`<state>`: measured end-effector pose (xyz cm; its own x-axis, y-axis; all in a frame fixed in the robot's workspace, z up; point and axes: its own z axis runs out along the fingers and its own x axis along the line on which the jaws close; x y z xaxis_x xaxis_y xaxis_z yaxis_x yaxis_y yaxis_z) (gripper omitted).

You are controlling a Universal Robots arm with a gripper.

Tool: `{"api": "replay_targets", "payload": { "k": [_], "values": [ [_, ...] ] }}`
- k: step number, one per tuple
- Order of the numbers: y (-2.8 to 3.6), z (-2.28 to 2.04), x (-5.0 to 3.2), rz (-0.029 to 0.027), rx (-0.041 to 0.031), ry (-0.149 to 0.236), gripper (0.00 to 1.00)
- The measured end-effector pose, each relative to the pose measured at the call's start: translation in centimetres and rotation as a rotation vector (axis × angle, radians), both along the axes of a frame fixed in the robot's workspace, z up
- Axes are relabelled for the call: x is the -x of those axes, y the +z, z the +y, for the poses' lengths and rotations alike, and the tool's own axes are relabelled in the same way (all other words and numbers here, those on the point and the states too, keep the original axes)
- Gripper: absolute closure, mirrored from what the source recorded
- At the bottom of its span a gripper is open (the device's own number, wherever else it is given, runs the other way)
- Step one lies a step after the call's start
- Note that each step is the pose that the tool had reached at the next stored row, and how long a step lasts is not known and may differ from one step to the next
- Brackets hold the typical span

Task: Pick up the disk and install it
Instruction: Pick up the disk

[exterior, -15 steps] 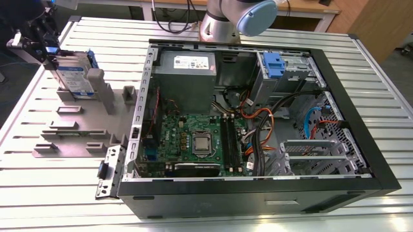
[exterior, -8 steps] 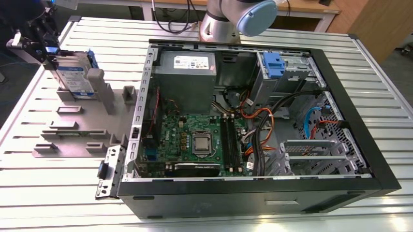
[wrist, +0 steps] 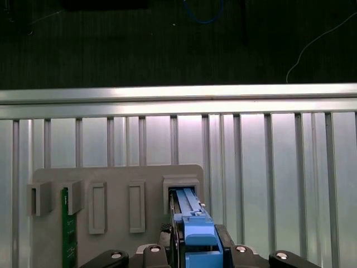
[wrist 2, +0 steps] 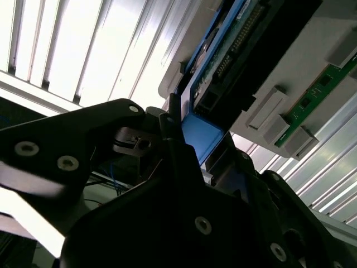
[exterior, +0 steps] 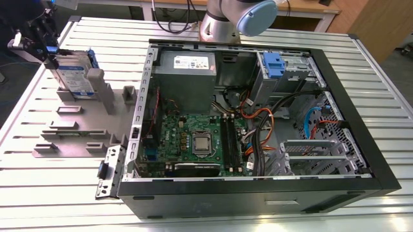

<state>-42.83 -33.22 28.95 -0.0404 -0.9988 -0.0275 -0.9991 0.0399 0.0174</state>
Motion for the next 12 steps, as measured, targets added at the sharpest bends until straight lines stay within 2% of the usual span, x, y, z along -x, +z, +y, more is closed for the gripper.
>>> {"api": "replay_targets", "payload": {
  "k": [12],
  "values": [
    [0.0, -0.17, 0.0, 0.0001, 0.0041, 0.0, 0.58]
  ]
}}
